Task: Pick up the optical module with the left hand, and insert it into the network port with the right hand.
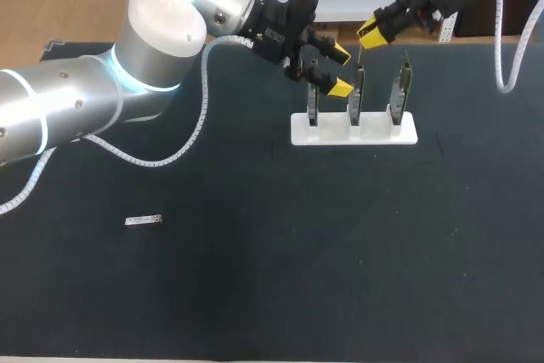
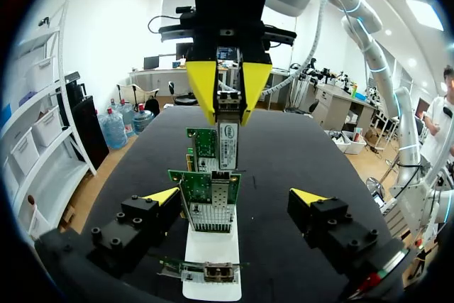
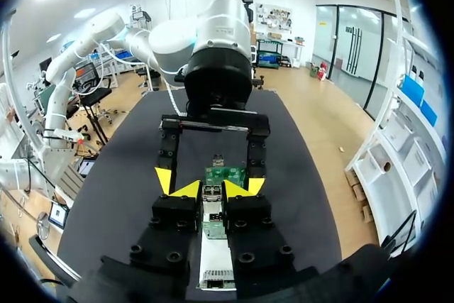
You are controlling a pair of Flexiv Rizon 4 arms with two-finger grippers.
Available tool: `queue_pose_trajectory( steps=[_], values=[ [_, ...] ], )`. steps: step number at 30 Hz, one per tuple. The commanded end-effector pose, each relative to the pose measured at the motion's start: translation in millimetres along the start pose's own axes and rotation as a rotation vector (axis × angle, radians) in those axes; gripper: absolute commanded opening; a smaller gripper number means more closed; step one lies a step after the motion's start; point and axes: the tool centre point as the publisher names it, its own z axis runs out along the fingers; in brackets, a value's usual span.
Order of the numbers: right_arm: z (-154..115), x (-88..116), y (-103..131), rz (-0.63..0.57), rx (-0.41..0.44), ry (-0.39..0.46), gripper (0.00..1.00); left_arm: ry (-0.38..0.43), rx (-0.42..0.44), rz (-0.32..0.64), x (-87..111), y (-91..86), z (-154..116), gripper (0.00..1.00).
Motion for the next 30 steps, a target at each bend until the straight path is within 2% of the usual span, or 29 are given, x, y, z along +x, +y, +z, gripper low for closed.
queue_pose_trajectory(
  steps=[1,30],
  values=[
    [2.4,0.1,1.4,-0.002,0.006,0.003,0.0,0.004,0.005,-0.001,-0.7,2.6,0.2,1.0],
    [5.4,4.3,-0.8,-0.009,0.021,0.041,0.0,0.004,0.005,-0.001,-0.7,2.6,0.2,1.0]
  ],
)
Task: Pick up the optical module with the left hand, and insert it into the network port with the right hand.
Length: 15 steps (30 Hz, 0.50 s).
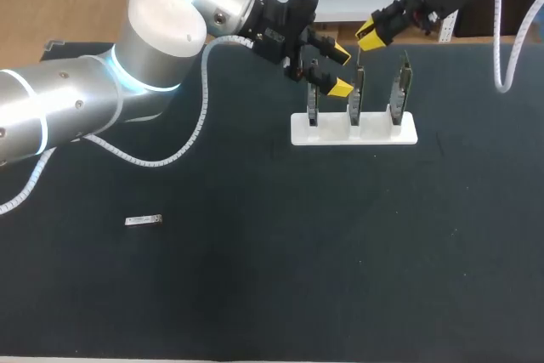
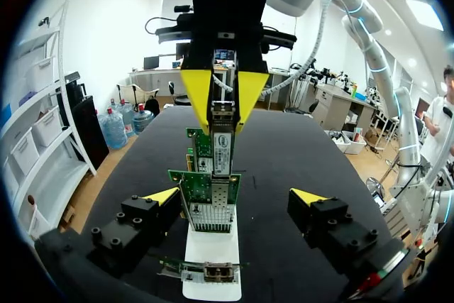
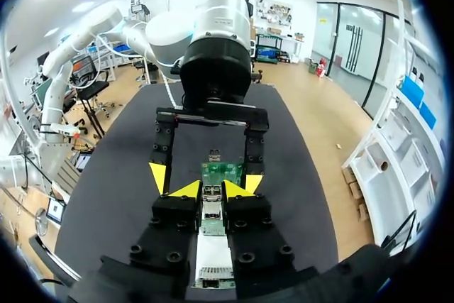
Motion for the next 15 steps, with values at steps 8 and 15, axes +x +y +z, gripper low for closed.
queue_pose_trajectory(
  steps=[8,15],
  values=[
    [3.1,2.7,2.9,0.007,0.002,0.005,0.0,0.004,0.005,-0.001,-0.7,2.6,0.3,1.0],
    [3.6,4.4,3.2,0.014,0.001,0.007,0.0,0.004,0.005,-0.001,-0.7,2.6,0.3,1.0]
  ],
)
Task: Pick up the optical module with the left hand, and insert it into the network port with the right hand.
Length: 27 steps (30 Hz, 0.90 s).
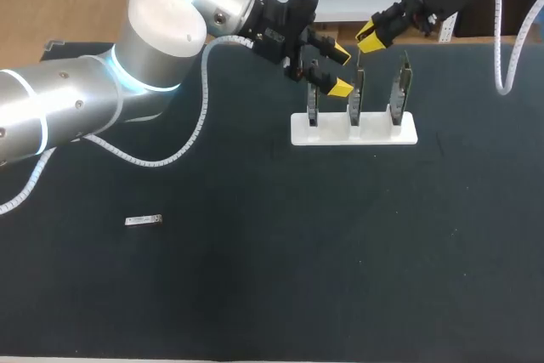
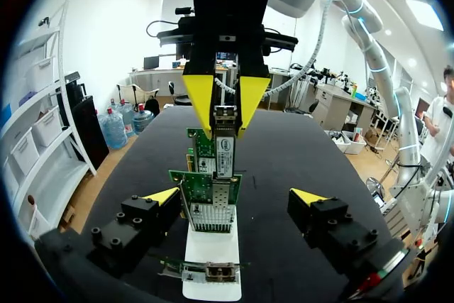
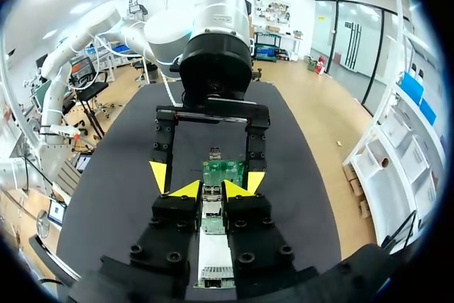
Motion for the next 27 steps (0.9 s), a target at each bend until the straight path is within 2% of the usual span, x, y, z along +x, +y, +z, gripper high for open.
queue_pose_trajectory(
  steps=[1,14,27],
  values=[
    [2.1,2.2,1.5,0.0,0.002,0.002,0.0,0.004,0.005,-0.001,-0.7,2.6,0.2,1.0],
    [-2.9,-3.9,0.4,-0.021,0.022,-0.011,0.0,0.004,0.005,-0.001,-0.7,2.6,0.2,1.0],
    [-0.7,-0.1,-1.3,-0.004,0.019,-0.013,0.0,0.004,0.005,-0.001,-0.7,2.6,0.2,1.0]
  ],
)
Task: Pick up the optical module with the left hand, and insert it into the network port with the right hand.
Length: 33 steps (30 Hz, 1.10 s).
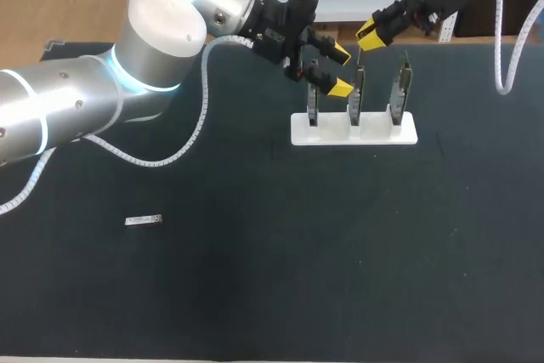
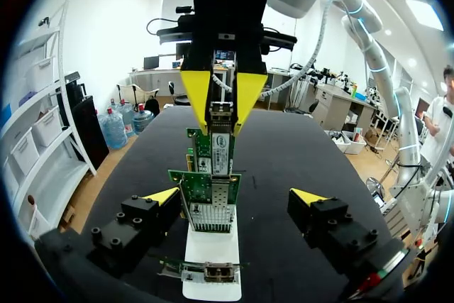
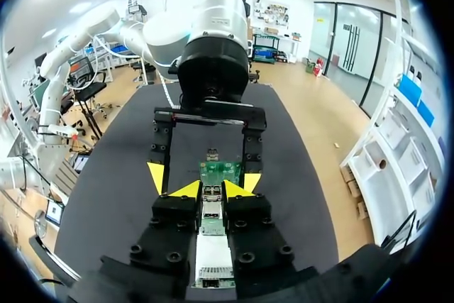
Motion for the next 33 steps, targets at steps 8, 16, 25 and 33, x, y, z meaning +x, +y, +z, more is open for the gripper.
queue_pose_trajectory(
  steps=[8,16,25,33],
  values=[
    [2.4,3.9,1.2,0.008,-0.003,0.004,0.0,0.004,0.005,-0.001,-0.7,2.6,0.2,1.0],
    [4.2,4.9,2.0,0.012,-0.006,0.007,0.0,0.004,0.005,-0.001,-0.7,2.6,0.2,1.0],
    [8.5,7.5,3.8,0.02,-0.016,0.013,0.0,0.004,0.005,-0.001,-0.7,2.6,0.2,1.0],
    [11.2,11.5,4.1,0.03,-0.019,0.022,0.0,0.004,0.005,-0.001,-0.7,2.6,0.2,1.0]
  ],
)
